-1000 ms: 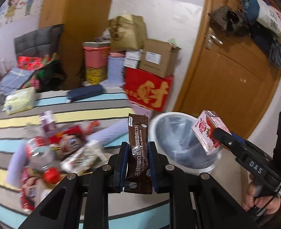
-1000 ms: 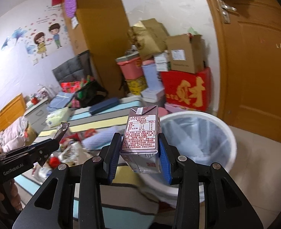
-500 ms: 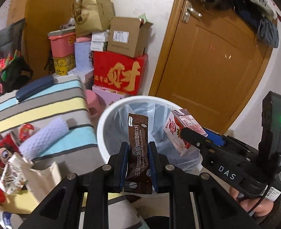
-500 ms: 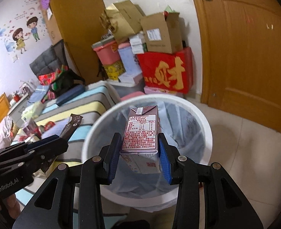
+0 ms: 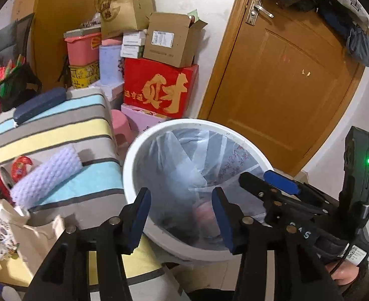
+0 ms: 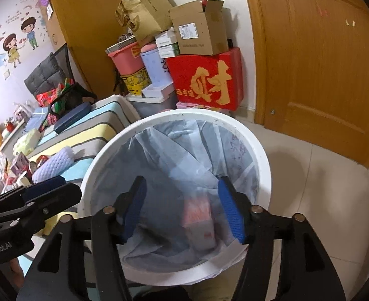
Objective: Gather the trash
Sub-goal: 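Carry both items over the white bin and open both tools to drop them, then move both tools back toward the trash on the table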
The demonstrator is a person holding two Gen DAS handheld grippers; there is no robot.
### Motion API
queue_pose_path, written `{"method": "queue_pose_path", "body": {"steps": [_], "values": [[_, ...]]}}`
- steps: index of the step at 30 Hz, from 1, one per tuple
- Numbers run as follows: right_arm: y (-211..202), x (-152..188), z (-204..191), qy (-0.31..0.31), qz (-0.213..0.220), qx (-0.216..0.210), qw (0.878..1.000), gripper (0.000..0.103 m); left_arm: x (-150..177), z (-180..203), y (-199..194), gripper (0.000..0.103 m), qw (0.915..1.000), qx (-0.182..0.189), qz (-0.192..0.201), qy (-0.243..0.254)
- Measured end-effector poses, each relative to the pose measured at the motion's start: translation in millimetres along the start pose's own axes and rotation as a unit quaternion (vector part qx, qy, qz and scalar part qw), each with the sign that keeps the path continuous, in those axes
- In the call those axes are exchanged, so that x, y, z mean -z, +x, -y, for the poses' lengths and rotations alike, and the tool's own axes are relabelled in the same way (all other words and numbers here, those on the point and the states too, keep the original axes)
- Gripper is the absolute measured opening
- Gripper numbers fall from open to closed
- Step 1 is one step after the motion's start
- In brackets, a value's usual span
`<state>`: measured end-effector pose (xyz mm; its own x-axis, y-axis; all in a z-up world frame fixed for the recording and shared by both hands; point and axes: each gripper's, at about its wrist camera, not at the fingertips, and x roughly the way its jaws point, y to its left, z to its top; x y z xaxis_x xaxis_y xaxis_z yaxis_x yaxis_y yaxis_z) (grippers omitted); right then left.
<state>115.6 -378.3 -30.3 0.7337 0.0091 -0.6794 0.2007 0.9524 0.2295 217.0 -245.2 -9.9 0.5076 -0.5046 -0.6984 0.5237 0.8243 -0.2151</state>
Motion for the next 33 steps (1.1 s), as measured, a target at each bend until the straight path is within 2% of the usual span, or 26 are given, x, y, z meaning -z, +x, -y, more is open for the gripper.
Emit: {"method": "queue_pose_path", "body": {"steps": [5,15,23,33], "values": [[-7.1,-0.4,-4.9,-0.003,0.012,0.008,1.000,0.061,3.0,-7.6,-18.8,0.051,0.9998,-0.017,0.013,-0.005],[-25.1,-1.1,-30.4,-0.016,0.046,-0.014,0.999,0.061,16.0,-30.2,-69.4,0.051,0.9978,-0.041,0.047,-0.024],[-37.1,4.2,-62.6,-0.039,0.068,-0.038,0.996,0.061,33.3,-55.9,-119.3,0.053,0.9918,-0.093,0.077,-0.042],[-36.9,11.6,-102.6,-0.069,0.071,-0.073,0.992,0.061,56.5,-93.4,-167.5,0.055,0.9835,-0.139,0.101,-0.059]]}}
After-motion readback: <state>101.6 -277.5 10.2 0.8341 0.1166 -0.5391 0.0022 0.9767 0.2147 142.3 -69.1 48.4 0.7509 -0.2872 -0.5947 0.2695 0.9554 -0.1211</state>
